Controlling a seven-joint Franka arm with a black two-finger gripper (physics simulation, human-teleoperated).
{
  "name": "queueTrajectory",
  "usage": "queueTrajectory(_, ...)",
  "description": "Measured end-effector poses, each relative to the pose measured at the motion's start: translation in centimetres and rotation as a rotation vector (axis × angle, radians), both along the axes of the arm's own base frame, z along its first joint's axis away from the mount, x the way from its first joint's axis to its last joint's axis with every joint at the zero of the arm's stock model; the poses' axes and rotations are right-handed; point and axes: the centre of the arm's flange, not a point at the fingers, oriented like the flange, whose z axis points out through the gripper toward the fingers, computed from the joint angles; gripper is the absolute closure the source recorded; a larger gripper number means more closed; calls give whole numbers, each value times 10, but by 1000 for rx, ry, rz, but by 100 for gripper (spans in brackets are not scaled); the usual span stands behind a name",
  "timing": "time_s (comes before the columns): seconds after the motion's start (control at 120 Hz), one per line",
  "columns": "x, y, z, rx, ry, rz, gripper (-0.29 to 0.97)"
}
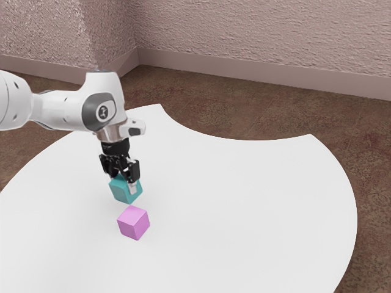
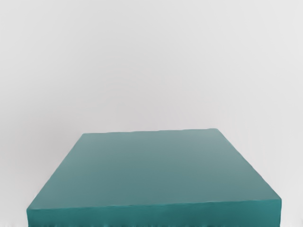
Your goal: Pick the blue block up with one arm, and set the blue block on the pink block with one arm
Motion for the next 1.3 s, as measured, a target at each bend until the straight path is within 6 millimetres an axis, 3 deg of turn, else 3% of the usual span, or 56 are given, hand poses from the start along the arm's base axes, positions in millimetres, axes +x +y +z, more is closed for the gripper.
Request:
queueTrajectory(0.142, -14, -12, 3, 4, -3, 30, 37)
queueTrajectory(0.342, -33, -38, -9, 21, 30, 32, 37)
queueTrajectory(0.808, -35, -35, -11, 46, 21, 113, 37)
queueTrajectory(1.108, -36, -33, -8, 37, 19, 142, 12)
queueTrajectory(1.192, -38, -32, 2, 32, 3, 149, 8)
queueTrajectory(1.3, -40, -34, 35, 18, -52, 147, 6)
